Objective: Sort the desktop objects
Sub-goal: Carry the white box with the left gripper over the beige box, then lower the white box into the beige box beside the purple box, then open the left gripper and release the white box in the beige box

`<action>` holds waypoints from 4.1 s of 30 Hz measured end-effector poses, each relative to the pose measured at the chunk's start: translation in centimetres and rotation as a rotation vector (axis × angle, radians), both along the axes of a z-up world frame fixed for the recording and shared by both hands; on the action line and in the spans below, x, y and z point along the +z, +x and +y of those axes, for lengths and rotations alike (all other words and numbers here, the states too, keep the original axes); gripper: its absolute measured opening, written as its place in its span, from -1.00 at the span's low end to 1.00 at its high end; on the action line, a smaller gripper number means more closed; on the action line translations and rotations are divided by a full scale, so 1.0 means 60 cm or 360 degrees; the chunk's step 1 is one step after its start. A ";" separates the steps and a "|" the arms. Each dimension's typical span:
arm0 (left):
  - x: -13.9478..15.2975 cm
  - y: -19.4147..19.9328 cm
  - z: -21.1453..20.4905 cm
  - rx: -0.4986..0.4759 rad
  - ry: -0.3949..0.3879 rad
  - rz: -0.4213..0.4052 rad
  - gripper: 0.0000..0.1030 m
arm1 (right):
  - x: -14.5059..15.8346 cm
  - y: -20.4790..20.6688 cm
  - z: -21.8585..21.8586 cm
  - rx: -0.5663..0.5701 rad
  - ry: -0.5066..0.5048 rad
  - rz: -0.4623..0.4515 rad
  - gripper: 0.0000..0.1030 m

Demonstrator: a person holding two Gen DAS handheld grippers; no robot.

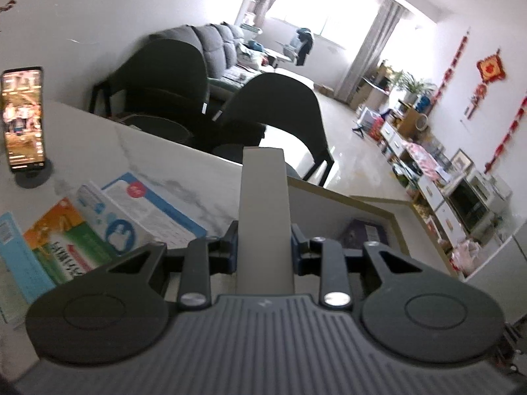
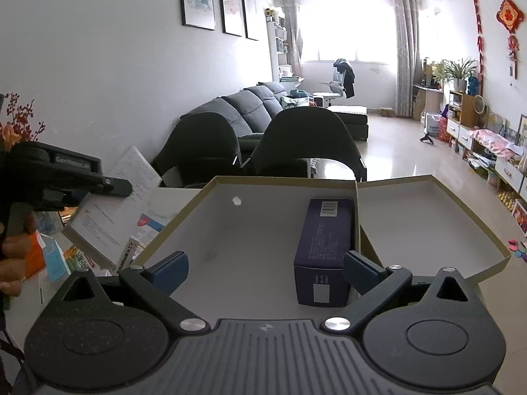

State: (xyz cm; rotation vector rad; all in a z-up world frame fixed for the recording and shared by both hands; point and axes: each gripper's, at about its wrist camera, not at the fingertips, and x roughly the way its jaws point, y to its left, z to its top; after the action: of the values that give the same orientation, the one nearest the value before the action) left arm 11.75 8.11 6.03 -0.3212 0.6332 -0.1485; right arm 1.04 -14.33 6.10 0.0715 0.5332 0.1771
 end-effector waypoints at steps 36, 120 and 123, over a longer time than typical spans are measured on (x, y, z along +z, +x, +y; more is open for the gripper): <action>-0.072 0.161 -0.195 -0.0399 0.0250 0.0403 -0.47 | -0.026 0.061 -0.070 -0.0104 0.0071 0.0057 0.95; -0.133 0.145 -0.244 -0.1092 0.0614 0.0452 0.51 | -0.023 0.066 -0.086 -0.0181 0.0080 0.0059 0.95; -0.117 0.135 -0.234 -0.1094 0.0557 0.0417 0.60 | -0.019 0.063 -0.082 -0.0177 0.0075 0.0053 0.95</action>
State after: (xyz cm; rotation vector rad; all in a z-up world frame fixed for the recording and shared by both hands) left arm 19.83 -5.90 -0.97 0.2322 0.9966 -0.6525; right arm 4.81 -19.25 4.94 0.1496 0.5571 0.0803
